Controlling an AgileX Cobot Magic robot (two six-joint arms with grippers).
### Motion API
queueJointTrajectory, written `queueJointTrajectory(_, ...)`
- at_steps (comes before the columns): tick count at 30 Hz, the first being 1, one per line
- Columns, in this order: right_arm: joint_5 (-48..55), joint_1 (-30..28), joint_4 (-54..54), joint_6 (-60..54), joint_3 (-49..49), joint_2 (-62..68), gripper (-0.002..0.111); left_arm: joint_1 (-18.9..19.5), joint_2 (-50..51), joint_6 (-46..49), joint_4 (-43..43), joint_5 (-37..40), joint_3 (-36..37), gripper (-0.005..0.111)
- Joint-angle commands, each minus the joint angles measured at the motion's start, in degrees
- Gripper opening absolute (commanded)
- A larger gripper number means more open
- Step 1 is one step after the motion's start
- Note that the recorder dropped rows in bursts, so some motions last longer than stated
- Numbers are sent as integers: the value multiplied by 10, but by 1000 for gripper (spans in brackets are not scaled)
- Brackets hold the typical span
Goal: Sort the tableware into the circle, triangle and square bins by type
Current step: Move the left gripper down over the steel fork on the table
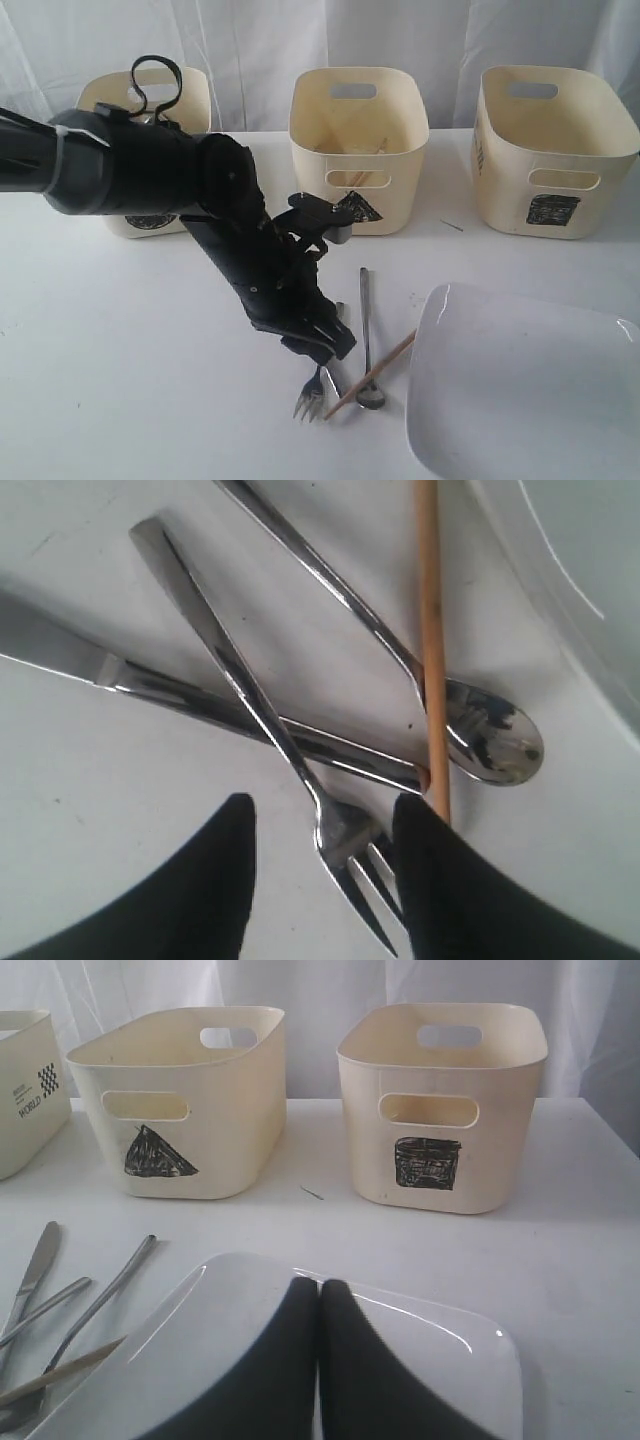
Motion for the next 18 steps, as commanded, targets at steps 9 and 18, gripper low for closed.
queueJointTrajectory(9, -4, -2, -1, -2, 3, -4, 0, -4, 40, -14, -12, 0, 4, 55)
queueJointTrajectory(18, -4, -2, -1, -2, 3, -4, 0, -4, 50, -14, -12, 1, 4, 44)
